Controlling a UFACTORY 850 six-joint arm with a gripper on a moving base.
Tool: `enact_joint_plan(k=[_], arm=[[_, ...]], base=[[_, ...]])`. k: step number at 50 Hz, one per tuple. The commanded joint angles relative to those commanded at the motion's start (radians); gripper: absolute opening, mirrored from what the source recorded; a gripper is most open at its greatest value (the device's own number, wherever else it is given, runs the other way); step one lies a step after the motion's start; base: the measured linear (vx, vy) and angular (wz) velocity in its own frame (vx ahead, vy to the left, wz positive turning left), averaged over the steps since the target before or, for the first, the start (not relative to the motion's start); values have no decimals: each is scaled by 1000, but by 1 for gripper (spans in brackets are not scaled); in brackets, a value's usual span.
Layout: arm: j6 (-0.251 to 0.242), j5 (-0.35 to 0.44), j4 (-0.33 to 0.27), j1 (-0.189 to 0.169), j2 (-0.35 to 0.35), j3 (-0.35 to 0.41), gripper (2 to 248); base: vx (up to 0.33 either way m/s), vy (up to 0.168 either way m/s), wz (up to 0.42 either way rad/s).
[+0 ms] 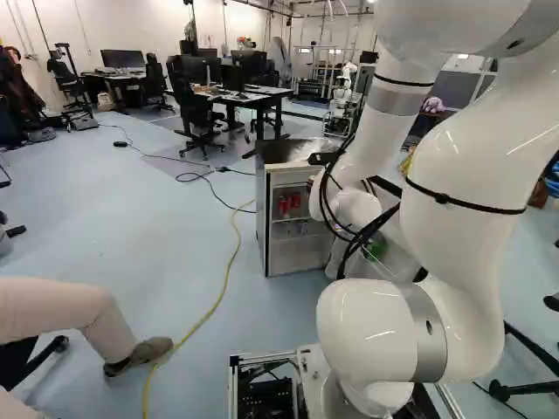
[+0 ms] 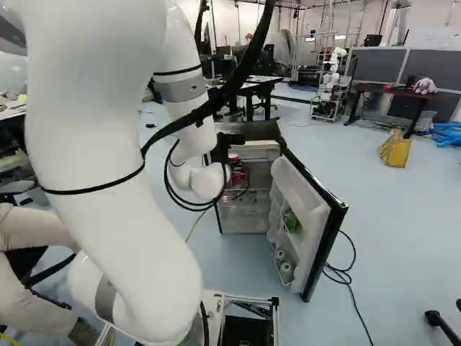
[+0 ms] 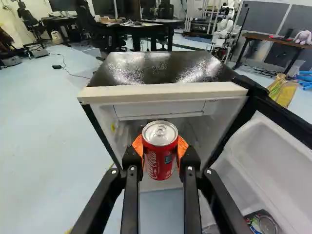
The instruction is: Grab a drink from the fridge
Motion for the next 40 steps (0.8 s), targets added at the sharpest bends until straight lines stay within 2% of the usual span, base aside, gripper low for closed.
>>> enact_joint_plan(k=[40], arm=[[0, -120, 0, 4, 105, -1, 87]], base=[[0, 0, 0]])
